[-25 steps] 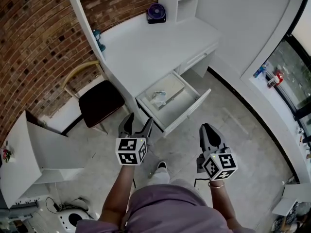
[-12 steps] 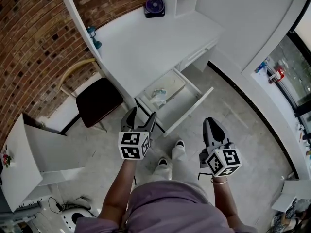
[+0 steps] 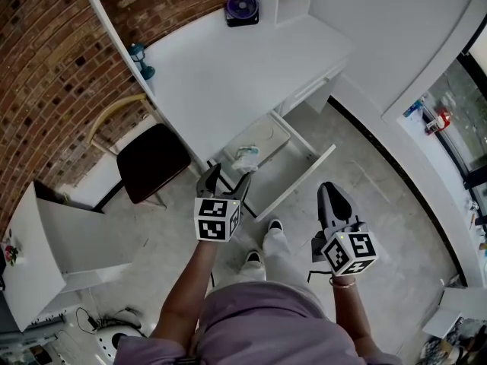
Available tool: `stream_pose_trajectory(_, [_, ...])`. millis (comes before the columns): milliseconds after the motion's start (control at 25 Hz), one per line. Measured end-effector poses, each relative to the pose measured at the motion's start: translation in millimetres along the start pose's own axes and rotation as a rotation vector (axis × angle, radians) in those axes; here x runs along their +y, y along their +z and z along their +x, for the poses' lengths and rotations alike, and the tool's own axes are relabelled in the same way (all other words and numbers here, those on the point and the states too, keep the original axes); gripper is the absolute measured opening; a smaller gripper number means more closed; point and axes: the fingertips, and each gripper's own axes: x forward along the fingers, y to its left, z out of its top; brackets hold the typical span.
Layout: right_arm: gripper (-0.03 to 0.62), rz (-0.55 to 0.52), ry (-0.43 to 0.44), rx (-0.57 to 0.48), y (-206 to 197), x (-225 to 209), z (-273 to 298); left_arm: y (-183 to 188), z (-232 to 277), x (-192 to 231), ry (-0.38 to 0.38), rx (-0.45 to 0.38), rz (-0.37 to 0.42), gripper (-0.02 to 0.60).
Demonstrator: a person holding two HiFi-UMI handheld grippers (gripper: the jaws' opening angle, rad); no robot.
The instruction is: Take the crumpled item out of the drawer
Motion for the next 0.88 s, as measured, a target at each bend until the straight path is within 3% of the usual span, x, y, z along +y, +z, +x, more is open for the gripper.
stream_pose_trajectory(400, [0.035,0.018,0.016,0.026,5.6,-31.2,32.5,-28.0,62.7,-0.5,0.022,0.121,0.058,0.308])
stream_pose_trajectory(880, [0.035,0.051,-0.011,0.072,-0.4,-76.3,48.5,-58.1,133.8,8.3,0.053,0.256,0.066,0.311])
